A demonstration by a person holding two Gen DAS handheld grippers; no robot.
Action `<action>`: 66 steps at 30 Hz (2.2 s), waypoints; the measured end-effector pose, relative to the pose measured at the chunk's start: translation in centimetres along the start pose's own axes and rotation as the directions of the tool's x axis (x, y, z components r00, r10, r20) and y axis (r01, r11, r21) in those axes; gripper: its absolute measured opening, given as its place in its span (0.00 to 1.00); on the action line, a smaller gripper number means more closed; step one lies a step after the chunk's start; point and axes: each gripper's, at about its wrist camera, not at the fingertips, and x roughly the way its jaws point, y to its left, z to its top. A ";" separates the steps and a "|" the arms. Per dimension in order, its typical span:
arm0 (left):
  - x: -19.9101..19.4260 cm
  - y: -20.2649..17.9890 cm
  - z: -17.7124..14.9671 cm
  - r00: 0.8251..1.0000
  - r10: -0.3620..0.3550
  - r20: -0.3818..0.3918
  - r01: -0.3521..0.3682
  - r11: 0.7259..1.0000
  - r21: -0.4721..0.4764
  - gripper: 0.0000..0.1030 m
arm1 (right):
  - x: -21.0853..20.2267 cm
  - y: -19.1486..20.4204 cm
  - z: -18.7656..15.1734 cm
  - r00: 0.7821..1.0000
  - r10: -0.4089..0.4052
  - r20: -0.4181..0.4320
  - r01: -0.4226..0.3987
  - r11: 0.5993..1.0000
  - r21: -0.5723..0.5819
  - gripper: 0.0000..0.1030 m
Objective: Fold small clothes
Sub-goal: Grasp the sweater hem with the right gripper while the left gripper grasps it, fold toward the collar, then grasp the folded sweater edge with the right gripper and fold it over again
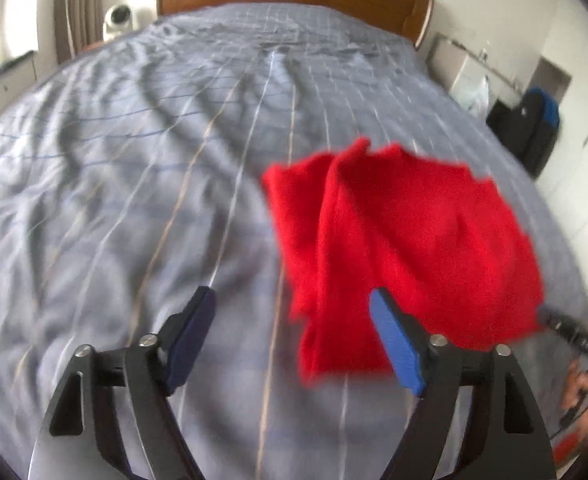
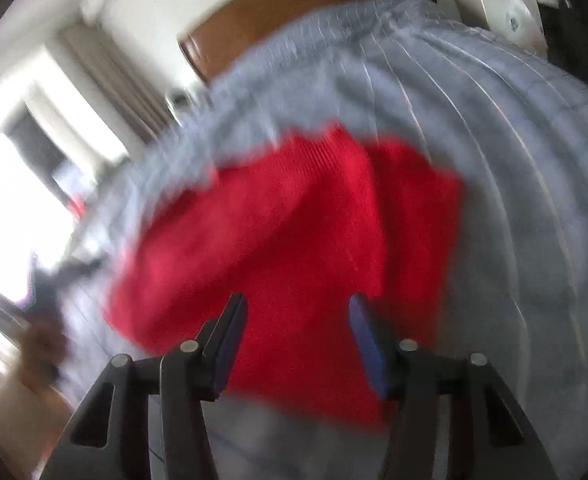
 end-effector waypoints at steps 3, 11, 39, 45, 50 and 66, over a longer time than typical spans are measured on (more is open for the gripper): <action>-2.3 -0.5 -2.6 0.998 0.043 0.034 -0.044 0.998 0.037 0.87 | -2.5 0.1 -2.9 0.998 -0.053 0.029 0.053 0.999 0.012 0.52; -4.1 -1.5 -4.1 0.992 0.109 0.068 -0.116 0.988 0.099 0.88 | -5.6 1.4 -7.0 0.995 -0.086 0.055 0.086 0.996 0.019 0.53; -3.0 3.9 -12.5 0.996 0.030 0.079 -0.031 0.999 0.018 0.96 | 4.2 -3.0 4.7 0.999 -0.002 -0.036 0.011 0.967 0.254 0.41; -2.9 6.2 -11.9 0.995 0.029 0.092 -0.024 0.998 -0.056 0.96 | 0.9 3.7 8.4 1.000 -0.025 0.000 0.025 0.988 0.154 0.12; -2.8 7.4 -11.6 0.995 0.013 0.101 -0.002 0.994 -0.108 0.96 | 0.5 14.9 11.9 0.996 0.091 0.004 -0.091 0.996 -0.008 0.12; -2.7 7.5 -11.6 0.995 0.019 0.093 -0.009 0.994 -0.110 0.96 | 6.2 22.8 8.1 0.888 0.455 -0.071 -0.453 0.891 0.040 0.46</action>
